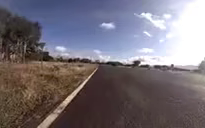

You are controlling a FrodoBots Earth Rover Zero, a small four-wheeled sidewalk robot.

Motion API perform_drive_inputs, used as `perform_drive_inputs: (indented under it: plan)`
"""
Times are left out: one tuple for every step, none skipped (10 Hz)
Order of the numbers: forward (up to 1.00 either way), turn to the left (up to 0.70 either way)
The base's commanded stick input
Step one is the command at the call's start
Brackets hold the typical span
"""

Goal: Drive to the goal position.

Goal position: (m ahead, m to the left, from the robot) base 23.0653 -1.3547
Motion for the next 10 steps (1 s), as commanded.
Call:
perform_drive_inputs:
  plan:
    - [0.45, -0.27]
    - [0.45, -0.27]
    - [0.45, -0.27]
    - [0.45, -0.24]
    - [0.45, -0.11]
    - [0.45, 0.00]
    - [0.45, 0.00]
    - [0.45, 0.00]
    - [0.45, 0.00]
    - [0.45, 0.00]
